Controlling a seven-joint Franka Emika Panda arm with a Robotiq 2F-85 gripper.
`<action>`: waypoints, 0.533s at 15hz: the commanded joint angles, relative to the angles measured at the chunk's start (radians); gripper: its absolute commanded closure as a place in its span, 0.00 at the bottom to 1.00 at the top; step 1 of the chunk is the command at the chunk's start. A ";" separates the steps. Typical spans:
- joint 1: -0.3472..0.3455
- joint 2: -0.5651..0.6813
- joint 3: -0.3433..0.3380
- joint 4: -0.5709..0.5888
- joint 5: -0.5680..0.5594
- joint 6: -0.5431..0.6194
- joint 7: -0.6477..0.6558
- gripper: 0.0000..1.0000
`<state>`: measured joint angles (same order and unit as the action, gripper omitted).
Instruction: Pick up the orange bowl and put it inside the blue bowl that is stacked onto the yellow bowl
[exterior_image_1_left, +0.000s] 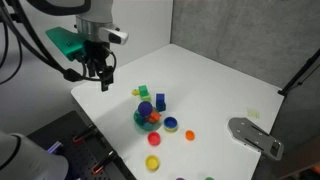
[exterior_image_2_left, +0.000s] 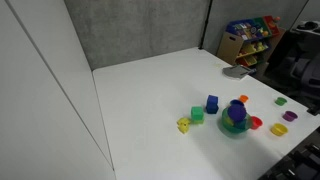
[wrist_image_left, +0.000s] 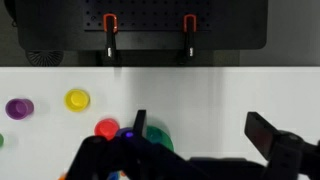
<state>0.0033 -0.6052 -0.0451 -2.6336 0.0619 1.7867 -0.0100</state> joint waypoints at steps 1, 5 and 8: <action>-0.008 0.000 0.007 0.001 0.003 -0.002 -0.004 0.00; -0.012 0.005 0.010 0.000 -0.006 0.013 0.000 0.00; -0.029 0.035 0.008 0.011 -0.035 0.053 0.002 0.00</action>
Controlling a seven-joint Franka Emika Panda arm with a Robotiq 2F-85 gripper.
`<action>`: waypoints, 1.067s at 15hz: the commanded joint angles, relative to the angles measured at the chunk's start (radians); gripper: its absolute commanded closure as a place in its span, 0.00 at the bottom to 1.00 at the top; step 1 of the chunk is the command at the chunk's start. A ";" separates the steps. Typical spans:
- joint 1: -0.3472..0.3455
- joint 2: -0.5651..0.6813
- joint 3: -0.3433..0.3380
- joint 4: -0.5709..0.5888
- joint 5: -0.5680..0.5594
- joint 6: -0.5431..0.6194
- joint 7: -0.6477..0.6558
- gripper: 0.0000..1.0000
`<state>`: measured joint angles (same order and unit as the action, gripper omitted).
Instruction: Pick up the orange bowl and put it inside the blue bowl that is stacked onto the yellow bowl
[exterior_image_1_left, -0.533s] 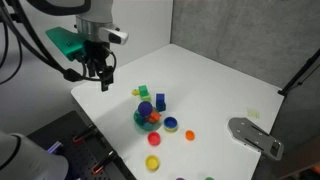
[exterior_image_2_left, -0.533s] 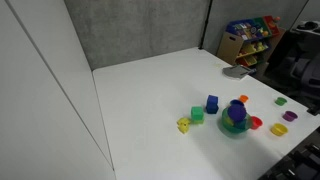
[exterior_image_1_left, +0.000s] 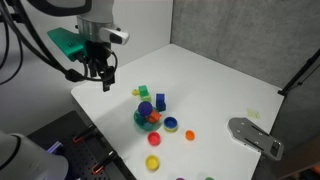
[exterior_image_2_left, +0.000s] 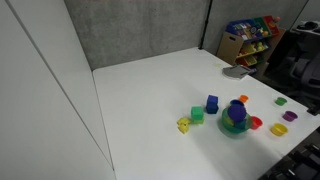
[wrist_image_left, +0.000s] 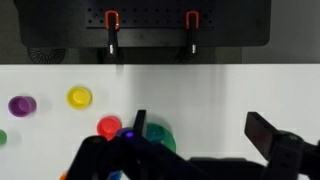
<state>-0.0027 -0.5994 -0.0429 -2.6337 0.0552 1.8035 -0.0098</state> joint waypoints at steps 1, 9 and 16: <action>-0.028 0.039 0.003 0.014 -0.037 0.050 0.000 0.00; -0.105 0.168 -0.054 0.006 -0.150 0.221 -0.046 0.00; -0.169 0.369 -0.138 0.032 -0.212 0.449 -0.128 0.00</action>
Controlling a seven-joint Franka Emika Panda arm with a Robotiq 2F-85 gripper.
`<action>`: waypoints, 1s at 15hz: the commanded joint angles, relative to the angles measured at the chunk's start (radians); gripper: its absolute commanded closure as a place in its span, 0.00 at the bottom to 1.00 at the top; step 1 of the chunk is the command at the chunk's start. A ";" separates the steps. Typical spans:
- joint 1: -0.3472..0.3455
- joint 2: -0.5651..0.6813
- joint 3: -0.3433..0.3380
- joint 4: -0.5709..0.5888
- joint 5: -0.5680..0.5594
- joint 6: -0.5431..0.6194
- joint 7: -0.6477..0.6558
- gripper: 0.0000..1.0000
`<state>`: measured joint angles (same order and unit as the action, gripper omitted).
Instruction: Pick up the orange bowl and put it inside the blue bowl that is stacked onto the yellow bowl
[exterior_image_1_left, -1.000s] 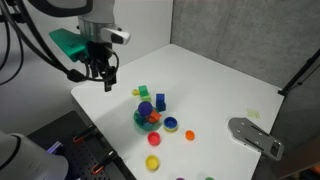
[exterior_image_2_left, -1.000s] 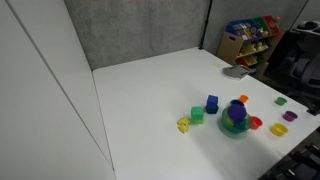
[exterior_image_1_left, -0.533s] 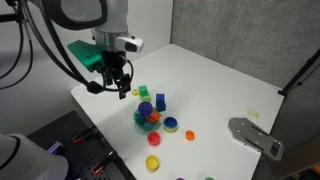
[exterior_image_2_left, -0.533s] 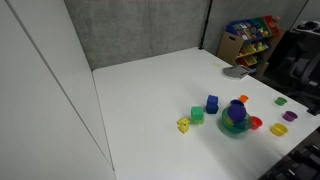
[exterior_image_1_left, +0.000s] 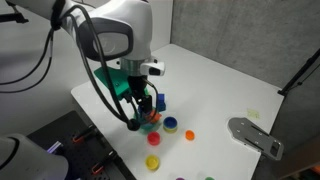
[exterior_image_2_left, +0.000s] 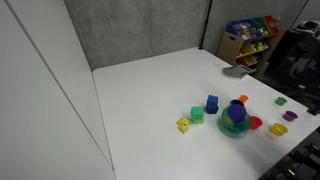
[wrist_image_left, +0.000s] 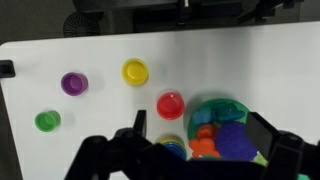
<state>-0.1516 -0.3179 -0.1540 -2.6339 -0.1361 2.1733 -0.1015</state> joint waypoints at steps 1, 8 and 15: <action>-0.030 0.119 -0.033 0.037 -0.025 0.126 -0.032 0.00; -0.049 0.230 -0.050 0.052 -0.012 0.264 -0.015 0.00; -0.058 0.351 -0.057 0.119 -0.010 0.285 -0.005 0.00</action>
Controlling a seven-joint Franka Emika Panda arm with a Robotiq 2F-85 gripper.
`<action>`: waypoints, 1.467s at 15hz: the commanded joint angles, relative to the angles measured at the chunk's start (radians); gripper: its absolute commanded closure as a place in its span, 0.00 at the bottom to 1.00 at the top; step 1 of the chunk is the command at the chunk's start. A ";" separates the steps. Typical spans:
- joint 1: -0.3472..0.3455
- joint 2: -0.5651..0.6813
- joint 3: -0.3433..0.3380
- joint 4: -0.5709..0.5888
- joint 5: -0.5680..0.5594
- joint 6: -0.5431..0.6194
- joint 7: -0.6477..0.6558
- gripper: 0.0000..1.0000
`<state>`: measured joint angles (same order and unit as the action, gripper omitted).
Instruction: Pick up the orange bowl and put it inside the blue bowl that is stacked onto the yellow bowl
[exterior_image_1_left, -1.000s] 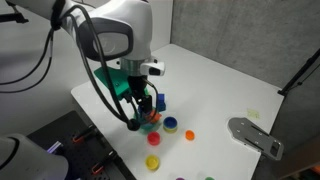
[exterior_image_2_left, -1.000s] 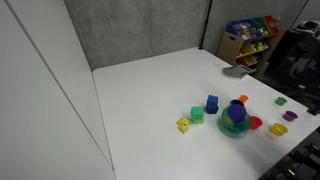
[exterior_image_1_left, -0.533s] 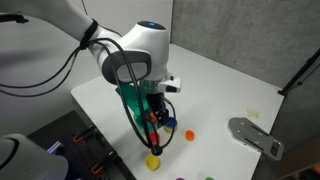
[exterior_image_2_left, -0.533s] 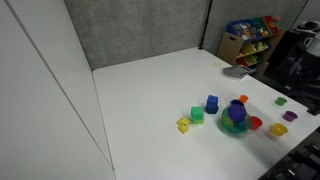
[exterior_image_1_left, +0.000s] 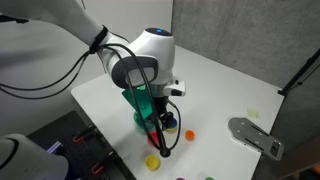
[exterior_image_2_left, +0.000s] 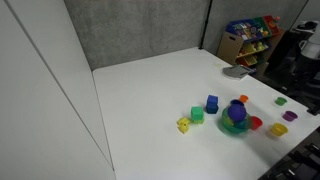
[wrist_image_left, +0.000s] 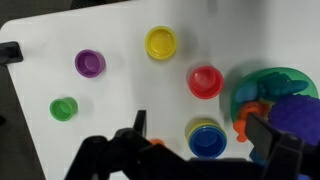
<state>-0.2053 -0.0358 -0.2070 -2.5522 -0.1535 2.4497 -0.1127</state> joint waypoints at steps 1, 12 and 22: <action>-0.007 0.100 -0.006 0.049 0.012 0.015 0.004 0.00; -0.076 0.465 0.021 0.194 0.117 0.158 -0.092 0.00; -0.098 0.631 0.072 0.222 0.109 0.284 -0.124 0.00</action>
<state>-0.2877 0.5632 -0.1549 -2.3476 -0.0424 2.7008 -0.2058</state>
